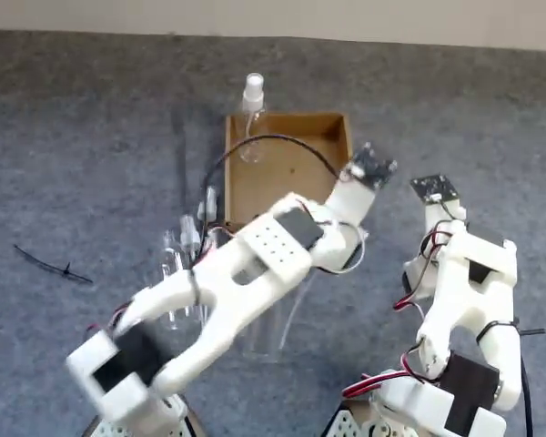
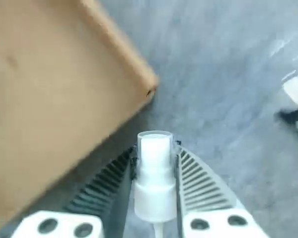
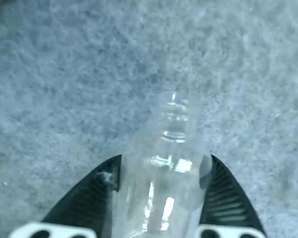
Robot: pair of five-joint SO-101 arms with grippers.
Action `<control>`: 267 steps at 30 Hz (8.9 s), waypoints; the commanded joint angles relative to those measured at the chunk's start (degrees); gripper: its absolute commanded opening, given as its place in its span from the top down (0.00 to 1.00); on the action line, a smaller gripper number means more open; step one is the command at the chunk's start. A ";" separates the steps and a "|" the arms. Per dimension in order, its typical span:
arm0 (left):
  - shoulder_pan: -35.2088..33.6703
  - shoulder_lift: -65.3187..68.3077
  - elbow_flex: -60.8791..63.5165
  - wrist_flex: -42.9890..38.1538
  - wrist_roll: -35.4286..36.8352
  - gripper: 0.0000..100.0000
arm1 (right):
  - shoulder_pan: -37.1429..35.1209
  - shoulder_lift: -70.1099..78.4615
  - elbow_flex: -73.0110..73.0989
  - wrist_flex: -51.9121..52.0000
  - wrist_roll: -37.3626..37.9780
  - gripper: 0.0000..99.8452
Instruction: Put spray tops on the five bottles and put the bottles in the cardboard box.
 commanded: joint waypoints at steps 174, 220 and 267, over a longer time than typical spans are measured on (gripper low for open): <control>-45.58 -58.15 37.23 14.15 -17.41 0.99 | 1.54 25.89 -48.84 28.62 -0.79 1.00; -18.59 -51.82 6.11 -20.31 0.09 0.99 | -51.56 -74.42 29.41 -18.86 -30.42 1.00; -16.13 -40.40 5.93 -26.20 -0.35 0.99 | -51.74 -75.82 32.57 -18.86 -30.33 1.00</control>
